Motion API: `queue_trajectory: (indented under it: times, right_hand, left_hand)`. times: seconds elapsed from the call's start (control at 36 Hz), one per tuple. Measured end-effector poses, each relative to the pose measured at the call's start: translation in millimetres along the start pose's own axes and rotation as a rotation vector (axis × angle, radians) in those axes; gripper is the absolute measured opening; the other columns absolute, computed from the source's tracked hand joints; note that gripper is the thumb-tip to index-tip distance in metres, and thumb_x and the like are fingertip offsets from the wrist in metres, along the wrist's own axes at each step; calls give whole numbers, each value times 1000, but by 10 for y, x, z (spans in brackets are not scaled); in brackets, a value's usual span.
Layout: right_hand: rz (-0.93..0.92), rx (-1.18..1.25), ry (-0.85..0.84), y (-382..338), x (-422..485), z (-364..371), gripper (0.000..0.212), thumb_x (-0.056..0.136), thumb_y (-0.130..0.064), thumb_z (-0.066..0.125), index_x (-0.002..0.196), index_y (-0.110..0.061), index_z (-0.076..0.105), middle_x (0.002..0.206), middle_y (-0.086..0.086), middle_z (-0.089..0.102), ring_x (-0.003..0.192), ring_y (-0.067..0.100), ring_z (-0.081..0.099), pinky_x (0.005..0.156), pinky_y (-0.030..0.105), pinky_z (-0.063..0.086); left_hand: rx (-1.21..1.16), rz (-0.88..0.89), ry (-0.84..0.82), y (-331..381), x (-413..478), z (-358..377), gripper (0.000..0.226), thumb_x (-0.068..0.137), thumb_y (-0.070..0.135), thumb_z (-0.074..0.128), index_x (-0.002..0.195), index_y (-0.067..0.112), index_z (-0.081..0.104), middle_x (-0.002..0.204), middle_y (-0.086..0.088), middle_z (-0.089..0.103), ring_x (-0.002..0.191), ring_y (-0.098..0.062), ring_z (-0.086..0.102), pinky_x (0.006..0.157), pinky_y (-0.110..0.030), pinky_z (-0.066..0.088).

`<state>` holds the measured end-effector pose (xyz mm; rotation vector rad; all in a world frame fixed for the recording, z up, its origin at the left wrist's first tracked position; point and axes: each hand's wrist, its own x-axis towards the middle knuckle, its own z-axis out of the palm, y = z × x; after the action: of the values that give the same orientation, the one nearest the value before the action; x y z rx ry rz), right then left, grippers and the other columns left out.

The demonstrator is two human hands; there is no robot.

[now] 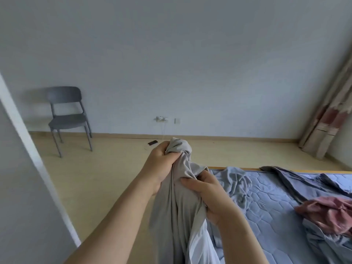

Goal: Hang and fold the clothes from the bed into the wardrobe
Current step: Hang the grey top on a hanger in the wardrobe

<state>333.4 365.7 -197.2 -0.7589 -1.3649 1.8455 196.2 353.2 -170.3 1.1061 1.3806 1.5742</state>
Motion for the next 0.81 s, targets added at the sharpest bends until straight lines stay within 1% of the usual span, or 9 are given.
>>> queue_trajectory:
  times: [0.08, 0.14, 0.25, 0.33, 0.47, 0.61, 0.67, 0.75, 0.81]
  right_hand:
    - [-24, 20, -103, -8, 99, 302, 19, 69, -7, 68, 86, -13, 73, 92, 11, 72, 84, 23, 70, 72, 29, 56]
    - [-39, 20, -182, -25, 154, 540, 19, 68, -9, 67, 85, -15, 74, 94, 11, 72, 86, 23, 70, 72, 30, 56]
    - [-23, 32, -312, -31, 221, 1092, 38, 68, -11, 68, 106, -6, 65, 107, 18, 68, 96, 28, 68, 76, 32, 55]
    - [0, 33, -420, -6, 206, 1570, 44, 71, -13, 68, 114, -4, 61, 115, 20, 64, 102, 31, 65, 78, 33, 55]
    - [52, 91, -656, 115, 113, 2381, 35, 76, -9, 63, 111, -3, 63, 104, 17, 70, 93, 28, 69, 72, 29, 55]
    - [102, 109, -775, 311, -13, 3173, 39, 75, -8, 69, 113, -2, 61, 104, 16, 70, 91, 28, 69, 69, 29, 56]
    - [111, 108, -801, 444, -70, 3456, 33, 75, -11, 71, 107, -5, 65, 103, 16, 71, 93, 28, 69, 71, 29, 56]
    - [120, 93, -828, 693, -175, 3874, 21, 75, -14, 72, 96, -8, 72, 102, 16, 71, 94, 26, 69, 73, 28, 55]
    - [116, 70, -789, 848, -237, 4142, 19, 80, -15, 67, 96, -6, 72, 102, 14, 71, 97, 24, 68, 77, 30, 54]
  left_hand:
    - [-15, 26, 80, 108, -92, -340, 22, 87, 10, 59, 79, 28, 69, 87, 1, 70, 87, -18, 64, 80, -33, 50]
    - [-46, 49, 137, 187, -182, -591, 29, 87, 10, 60, 72, 32, 72, 78, 6, 71, 81, -14, 64, 79, -32, 49]
    - [-92, 99, 253, 374, -447, -1138, 34, 87, 11, 60, 67, 36, 72, 74, 8, 70, 80, -13, 64, 80, -32, 48]
    - [-133, 138, 345, 522, -708, -1567, 27, 87, 8, 59, 73, 27, 72, 76, 6, 71, 75, -10, 65, 74, -26, 50]
    - [-180, 218, 506, 749, -1235, -2275, 17, 88, 2, 54, 86, 14, 65, 74, 4, 71, 69, -5, 66, 60, -16, 52]
    - [-166, 228, 692, 895, -1782, -2918, 17, 90, 5, 54, 85, 16, 65, 74, 5, 71, 71, -6, 66, 65, -17, 52]
    - [-164, 197, 786, 921, -2007, -3157, 15, 90, 8, 55, 88, 19, 65, 81, 4, 70, 78, -9, 65, 72, -21, 52]
    - [-147, 182, 912, 932, -2376, -3504, 16, 91, 10, 54, 86, 20, 65, 79, 5, 71, 80, -9, 66, 70, -20, 51]
    - [-139, 170, 993, 938, -2638, -3708, 16, 92, 8, 53, 85, 18, 65, 83, 0, 68, 89, -17, 63, 82, -29, 49]
